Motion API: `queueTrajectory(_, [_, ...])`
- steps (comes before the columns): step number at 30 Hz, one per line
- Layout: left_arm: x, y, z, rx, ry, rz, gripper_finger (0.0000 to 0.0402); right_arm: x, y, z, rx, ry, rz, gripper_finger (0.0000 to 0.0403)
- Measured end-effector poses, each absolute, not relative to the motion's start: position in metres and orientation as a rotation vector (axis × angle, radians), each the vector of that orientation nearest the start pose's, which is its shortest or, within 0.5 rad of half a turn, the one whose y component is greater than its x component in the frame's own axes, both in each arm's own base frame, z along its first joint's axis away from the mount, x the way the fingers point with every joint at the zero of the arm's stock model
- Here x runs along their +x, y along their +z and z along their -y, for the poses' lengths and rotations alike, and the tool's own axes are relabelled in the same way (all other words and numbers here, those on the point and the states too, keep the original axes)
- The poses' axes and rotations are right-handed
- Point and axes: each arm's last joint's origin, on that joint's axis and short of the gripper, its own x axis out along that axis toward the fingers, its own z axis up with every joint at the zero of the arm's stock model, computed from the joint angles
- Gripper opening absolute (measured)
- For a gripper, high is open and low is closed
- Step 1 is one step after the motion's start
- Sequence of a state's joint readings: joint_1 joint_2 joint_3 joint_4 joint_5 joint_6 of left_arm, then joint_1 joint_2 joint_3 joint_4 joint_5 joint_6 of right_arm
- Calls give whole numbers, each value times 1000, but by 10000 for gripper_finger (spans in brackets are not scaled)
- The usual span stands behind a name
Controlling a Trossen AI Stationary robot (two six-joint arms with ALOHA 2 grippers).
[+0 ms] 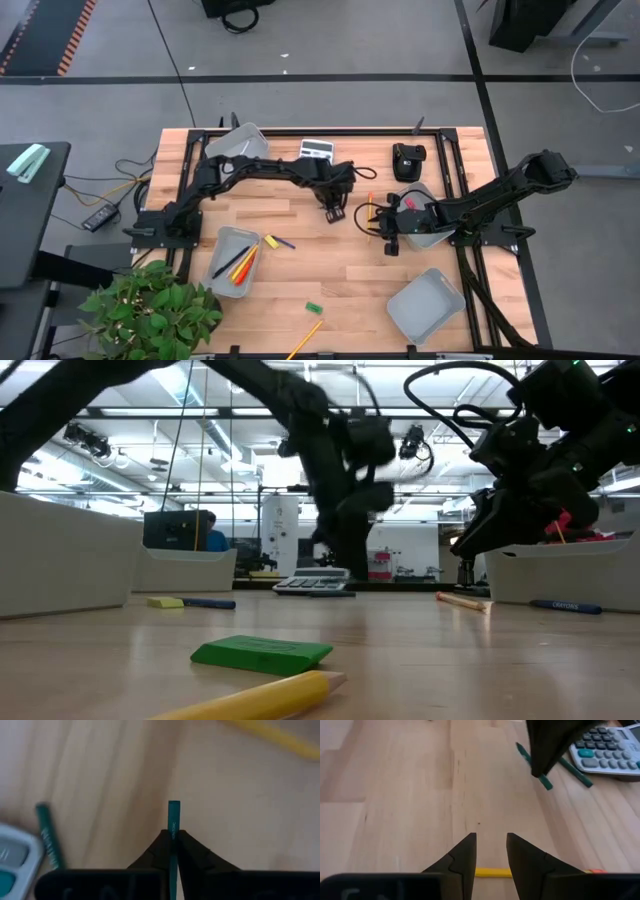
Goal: Sort crayons/erasers/pens/pencils in bins
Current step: Put the bottom green crayon into the bottom right gray bin
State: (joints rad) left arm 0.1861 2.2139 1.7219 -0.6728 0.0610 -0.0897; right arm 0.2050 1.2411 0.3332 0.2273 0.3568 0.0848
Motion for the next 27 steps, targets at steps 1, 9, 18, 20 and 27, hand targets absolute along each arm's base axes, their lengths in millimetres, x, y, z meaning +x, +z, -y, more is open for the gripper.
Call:
queueTrajectory(1, [454,168,-79,-207,147,-1135,21,204,137,-32,-104,-176,-646,117])
queueTrajectory(9, [463,199,-52,-91,53,-972,34,202,135,-32,-54,-197,-670,117])
queueTrajectory(18, [464,210,-49,-13,17,-918,23,193,159,-30,84,-227,-578,117])
queueTrajectory(20, [465,211,-51,12,7,-901,29,189,167,-29,97,-224,-544,117])
queueTrajectory(27, [465,224,-65,56,0,-822,21,166,193,-24,193,-276,-565,117])
